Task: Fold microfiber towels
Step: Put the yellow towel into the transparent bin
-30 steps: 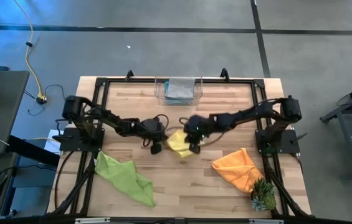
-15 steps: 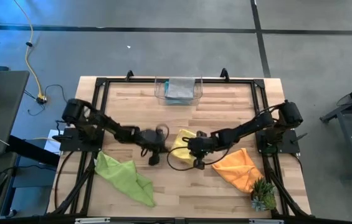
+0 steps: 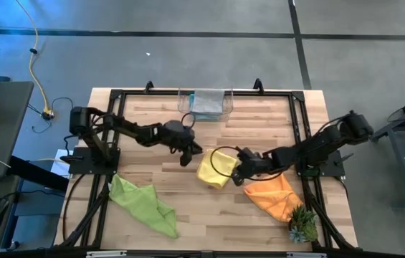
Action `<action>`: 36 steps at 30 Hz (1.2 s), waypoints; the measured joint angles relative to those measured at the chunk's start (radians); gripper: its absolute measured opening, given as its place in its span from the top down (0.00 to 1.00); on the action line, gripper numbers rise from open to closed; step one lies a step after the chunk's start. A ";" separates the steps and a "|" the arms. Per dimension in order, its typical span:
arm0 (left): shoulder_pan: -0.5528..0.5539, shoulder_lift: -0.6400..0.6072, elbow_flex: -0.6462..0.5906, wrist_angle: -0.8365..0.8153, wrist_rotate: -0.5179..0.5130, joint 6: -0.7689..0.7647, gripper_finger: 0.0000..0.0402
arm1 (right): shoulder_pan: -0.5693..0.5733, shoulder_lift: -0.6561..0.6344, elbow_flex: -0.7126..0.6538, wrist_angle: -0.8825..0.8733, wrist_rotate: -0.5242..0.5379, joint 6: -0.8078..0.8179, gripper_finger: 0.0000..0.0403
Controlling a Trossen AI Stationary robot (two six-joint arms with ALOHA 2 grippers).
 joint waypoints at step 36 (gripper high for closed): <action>-0.024 0.290 0.292 -0.198 0.048 0.412 0.96 | -0.074 -0.003 -0.030 0.006 0.008 -0.137 0.38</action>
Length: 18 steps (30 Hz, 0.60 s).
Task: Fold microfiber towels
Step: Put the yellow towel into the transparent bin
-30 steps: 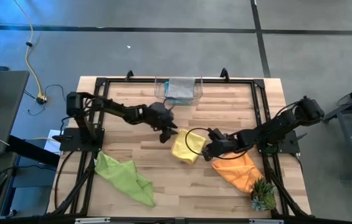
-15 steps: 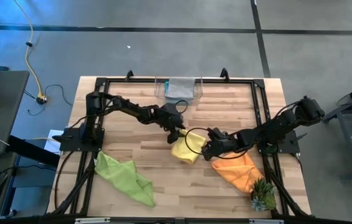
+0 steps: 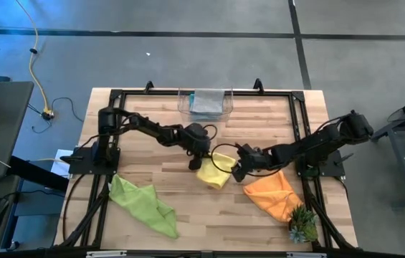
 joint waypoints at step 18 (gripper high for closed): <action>-0.203 -0.119 -0.140 0.291 -0.506 0.288 0.99 | -0.201 -0.094 -0.307 0.674 -0.219 -0.500 0.38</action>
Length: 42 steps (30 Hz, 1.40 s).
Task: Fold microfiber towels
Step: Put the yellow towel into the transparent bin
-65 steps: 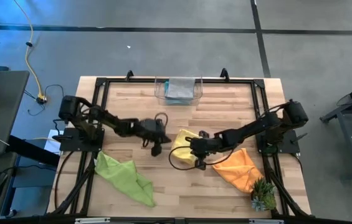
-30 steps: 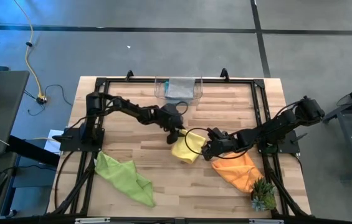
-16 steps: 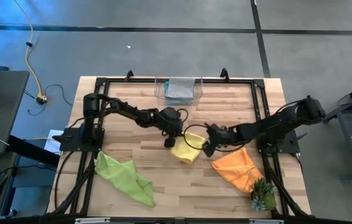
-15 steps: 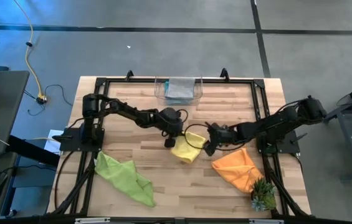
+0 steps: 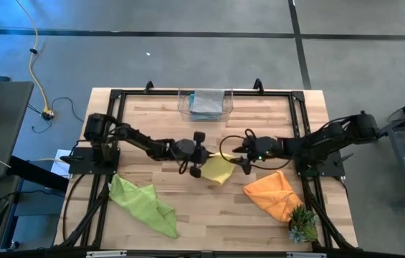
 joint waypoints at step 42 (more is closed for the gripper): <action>0.082 -0.385 -0.192 -0.246 -0.070 -0.279 0.63 | -0.313 0.236 0.486 -0.513 -0.421 -0.443 0.99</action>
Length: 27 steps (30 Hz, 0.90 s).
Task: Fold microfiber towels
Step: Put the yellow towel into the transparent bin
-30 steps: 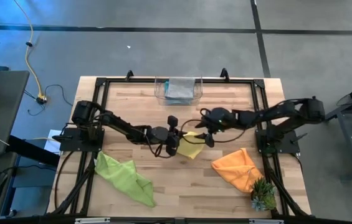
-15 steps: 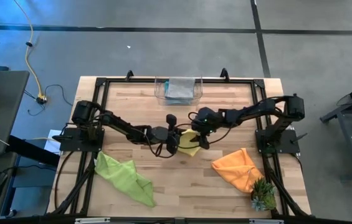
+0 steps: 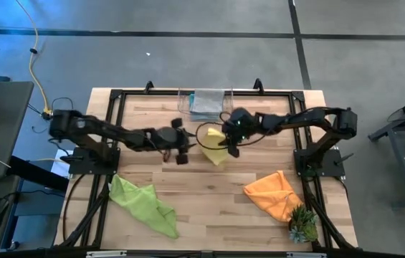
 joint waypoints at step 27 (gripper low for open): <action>0.156 -0.286 -0.326 0.169 0.021 -0.106 0.67 | -0.259 0.354 0.619 0.005 0.164 0.286 1.00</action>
